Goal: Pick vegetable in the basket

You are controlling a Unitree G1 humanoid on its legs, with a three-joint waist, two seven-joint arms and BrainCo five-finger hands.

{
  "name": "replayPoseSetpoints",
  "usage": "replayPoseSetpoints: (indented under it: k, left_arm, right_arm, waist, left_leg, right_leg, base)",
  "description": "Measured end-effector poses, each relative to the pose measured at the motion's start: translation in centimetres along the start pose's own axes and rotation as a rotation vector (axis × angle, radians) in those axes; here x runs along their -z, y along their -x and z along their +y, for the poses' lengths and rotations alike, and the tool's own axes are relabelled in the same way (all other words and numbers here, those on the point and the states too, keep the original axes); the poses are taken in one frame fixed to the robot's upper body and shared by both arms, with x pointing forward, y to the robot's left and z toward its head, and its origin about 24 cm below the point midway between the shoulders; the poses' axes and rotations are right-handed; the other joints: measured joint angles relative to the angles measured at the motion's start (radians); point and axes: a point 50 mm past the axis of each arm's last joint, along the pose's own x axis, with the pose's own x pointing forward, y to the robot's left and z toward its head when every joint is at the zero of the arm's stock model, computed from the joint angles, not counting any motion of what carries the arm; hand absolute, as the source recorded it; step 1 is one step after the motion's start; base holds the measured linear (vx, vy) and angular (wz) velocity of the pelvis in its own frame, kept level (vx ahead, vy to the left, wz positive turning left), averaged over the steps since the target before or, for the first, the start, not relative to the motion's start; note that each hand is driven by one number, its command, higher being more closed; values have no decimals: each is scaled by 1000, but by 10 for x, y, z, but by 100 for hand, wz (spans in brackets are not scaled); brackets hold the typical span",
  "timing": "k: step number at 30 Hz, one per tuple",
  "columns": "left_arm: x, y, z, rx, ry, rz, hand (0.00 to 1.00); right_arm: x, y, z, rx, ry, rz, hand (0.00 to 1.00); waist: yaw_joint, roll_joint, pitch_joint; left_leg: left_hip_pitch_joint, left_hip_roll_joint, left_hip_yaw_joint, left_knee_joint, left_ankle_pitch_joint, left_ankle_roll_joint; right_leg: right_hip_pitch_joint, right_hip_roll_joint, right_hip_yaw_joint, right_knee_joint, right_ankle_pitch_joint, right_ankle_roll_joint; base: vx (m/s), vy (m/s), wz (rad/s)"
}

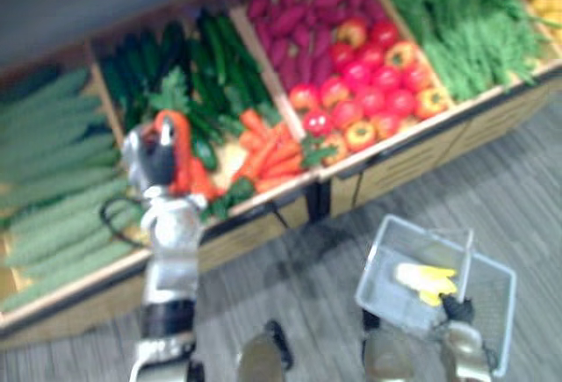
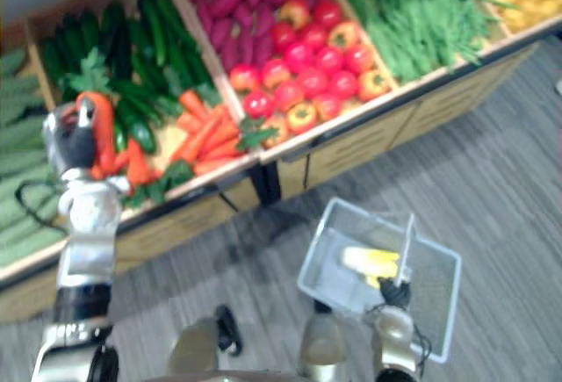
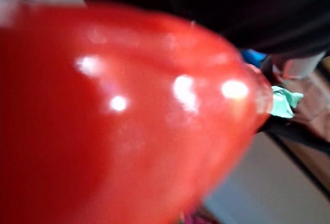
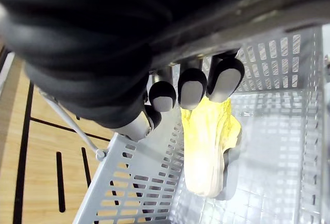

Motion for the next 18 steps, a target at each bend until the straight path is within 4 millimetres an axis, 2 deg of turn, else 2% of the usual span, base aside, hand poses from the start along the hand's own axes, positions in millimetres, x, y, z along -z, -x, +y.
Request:
replayPoseSetpoints:
  k: [1,5,7,9,10,11,12,13,15,16,17,18]
  left_arm:
    - [2,10,-4,16,17,11,100]
    - [0,45,-30,190,54,0,100]
    - [-10,53,-41,248,97,-32,100]
    - [-18,59,-50,289,133,-43,100]
    - [-19,61,-53,299,150,-33,100]
    - [-19,62,-54,299,160,-18,100]
    - [-14,65,-54,312,157,11,100]
    - [-9,68,-53,317,148,30,100]
    - [0,78,-53,349,137,72,100]
    - [1,82,-55,365,139,77,100]
    - [1,88,-62,417,147,85,100]
    - [1,97,-70,470,153,96,100]
  right_arm:
    - [2,1,1,-12,7,9,100]
    - [10,20,7,-39,-32,0,100]
    - [4,22,6,-38,-14,-36,100]
    - [-6,24,5,-39,-7,-85,100]
    - [-15,24,8,-48,-2,-124,100]
    - [-24,24,12,-56,1,-159,100]
    - [-36,25,21,-84,6,-205,100]
    - [-41,25,26,-101,9,-224,100]
    - [-58,28,45,-174,33,-289,100]
    - [-66,30,55,-213,42,-320,100]
    - [-72,33,65,-254,52,-347,100]
    - [-77,38,75,-298,64,-369,100]
  waist:
    - [-6,-12,-20]
    - [-37,-101,-82]
    - [-55,-115,-91]
    - [-59,-105,-91]
    - [-57,-90,-91]
    - [-52,-76,-90]
    - [-50,-76,-90]
    - [-50,-74,-90]
    - [-41,-63,-94]
    - [-37,-62,-94]
    - [-25,-52,-96]
    - [-13,-45,-101]
  left_leg:
    - [38,-8,-4,-40,-16,-19]
    - [94,-41,107,-97,-11,-12]
    - [92,-41,137,-92,-11,-11]
    - [90,-26,195,-96,-3,1]
    - [92,-5,256,-105,9,19]
    - [107,20,317,-132,20,26]
    - [145,18,396,-146,24,24]
    - [162,21,442,-143,24,25]
    - [213,32,580,-130,17,24]
    - [227,45,634,-118,3,9]
    - [237,67,675,-102,-10,-2]
    - [259,96,721,-108,-10,-3]
  right_leg:
    - [3,-4,24,-19,-5,11]
    - [-18,-27,99,-41,17,45]
    - [-42,-28,92,-38,37,47]
    - [-93,-16,-42,-26,104,-7]
    - [-107,-1,-172,-72,182,-89]
    - [-97,-5,-282,-86,179,-152]
    - [-111,-52,-495,46,45,-175]
    - [-107,-80,-578,98,9,-175]
    - [-98,-158,-802,194,-41,-201]
    - [-100,-151,-848,192,-50,-198]
    - [-99,-79,-817,130,-36,-177]
    - [-79,13,-769,21,-33,-160]
  base:
    - [8,137,-86]
    - [-59,91,-67]
    - [-80,3,-63]
    - [-84,11,-100]
    - [-94,-19,-131]
    - [-102,-17,-177]
    - [-91,-21,-160]
    - [-74,7,-164]
    - [-94,-40,-171]
    - [-75,-114,-177]
    - [-34,-172,-176]
    - [-21,-189,-164]
